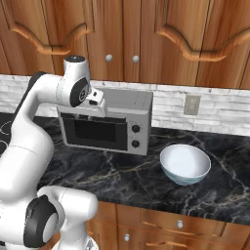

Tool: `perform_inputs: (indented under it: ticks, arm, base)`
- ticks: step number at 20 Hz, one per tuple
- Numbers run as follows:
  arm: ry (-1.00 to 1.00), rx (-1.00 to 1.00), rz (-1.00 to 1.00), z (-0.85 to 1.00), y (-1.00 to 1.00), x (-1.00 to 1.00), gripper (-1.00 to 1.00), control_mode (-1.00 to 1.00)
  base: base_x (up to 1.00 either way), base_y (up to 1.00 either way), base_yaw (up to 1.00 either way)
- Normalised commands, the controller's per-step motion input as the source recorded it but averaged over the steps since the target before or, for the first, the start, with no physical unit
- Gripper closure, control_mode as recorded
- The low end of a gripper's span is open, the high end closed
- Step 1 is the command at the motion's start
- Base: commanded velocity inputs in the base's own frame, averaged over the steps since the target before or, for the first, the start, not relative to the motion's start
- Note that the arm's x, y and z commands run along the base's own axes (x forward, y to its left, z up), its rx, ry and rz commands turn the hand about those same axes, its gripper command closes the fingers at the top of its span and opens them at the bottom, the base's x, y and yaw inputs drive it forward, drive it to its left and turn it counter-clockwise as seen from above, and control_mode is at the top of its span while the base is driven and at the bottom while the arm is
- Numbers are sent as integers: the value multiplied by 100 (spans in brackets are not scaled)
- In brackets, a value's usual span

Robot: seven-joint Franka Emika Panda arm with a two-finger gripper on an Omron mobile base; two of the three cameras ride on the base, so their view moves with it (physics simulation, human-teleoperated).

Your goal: Open the cabinet and setup a tea strainer by placing it in the bowl upright.

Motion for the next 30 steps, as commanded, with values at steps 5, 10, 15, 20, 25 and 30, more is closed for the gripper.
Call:
perform_inputs:
  ticks: [5,10,15,20,25,30]
  arm:
    - [-3,0,0,0,3,0,-100,-100]
    - [-36,-4,0,24,-11,0,-100,-100]
    - [-43,-2,0,83,-36,-7,-100,-100]
    - [-28,0,-4,99,-32,-34,-100,-100]
    - [-15,0,-8,97,-18,-42,-100,-100]
    - [-2,9,-3,22,-4,-22,-100,-100]
  base:
    - [0,0,0]
    - [0,0,0]
    - [0,0,0]
    - [0,0,0]
    - [0,0,0]
    - [0,0,0]
